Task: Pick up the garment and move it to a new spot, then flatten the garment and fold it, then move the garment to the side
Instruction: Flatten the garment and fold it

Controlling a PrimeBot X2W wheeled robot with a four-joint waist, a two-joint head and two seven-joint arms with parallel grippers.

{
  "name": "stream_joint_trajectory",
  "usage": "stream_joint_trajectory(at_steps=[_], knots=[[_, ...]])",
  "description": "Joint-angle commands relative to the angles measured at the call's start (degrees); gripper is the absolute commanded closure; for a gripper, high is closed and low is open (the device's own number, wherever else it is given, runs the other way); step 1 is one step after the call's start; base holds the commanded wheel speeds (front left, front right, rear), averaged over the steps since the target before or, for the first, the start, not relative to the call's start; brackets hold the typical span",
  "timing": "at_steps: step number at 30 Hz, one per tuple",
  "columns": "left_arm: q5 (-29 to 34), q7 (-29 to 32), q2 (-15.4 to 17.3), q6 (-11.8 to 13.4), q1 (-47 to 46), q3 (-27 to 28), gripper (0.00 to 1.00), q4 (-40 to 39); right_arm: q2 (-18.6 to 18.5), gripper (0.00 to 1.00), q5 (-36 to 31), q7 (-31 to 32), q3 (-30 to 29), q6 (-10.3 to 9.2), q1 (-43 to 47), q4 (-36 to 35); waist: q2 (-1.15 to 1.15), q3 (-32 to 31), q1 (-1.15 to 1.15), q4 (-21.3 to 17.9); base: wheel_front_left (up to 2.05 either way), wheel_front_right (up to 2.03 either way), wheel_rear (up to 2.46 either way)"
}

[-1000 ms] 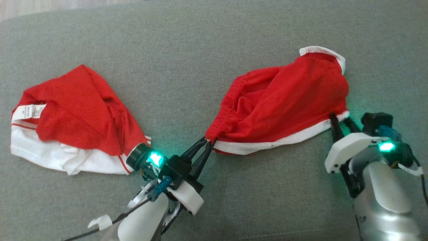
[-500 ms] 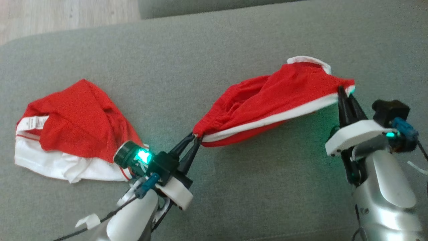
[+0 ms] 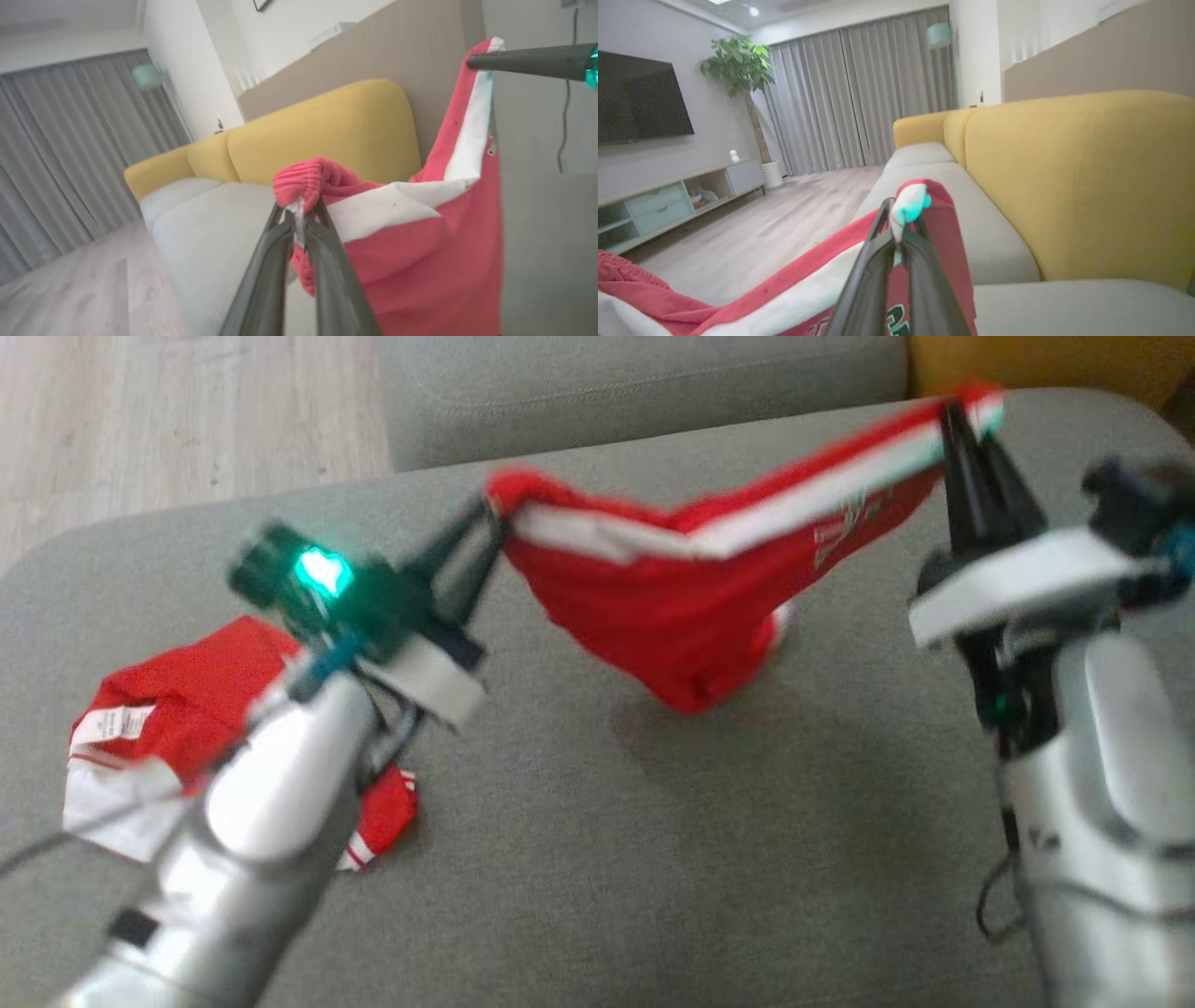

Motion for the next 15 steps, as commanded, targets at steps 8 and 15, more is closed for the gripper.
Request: stream_joint_trajectory(at_steps=[8,15], knots=[[-1.92,3.71,4.32,-0.32,-13.06,5.00,1.00,-2.95,-0.62,1.00,1.45,2.60,2.03,-0.04,-12.71,-1.66,0.00,-2.24,0.00,0.19,0.00,0.00,0.00],[-3.81,5.21,5.27,0.17,-10.41,4.72,1.00,-4.41,-0.65,1.00,3.32,3.53,0.26,-0.04,-10.65,0.74,0.00,-2.12,0.00,1.05,0.00,0.00,0.00]])
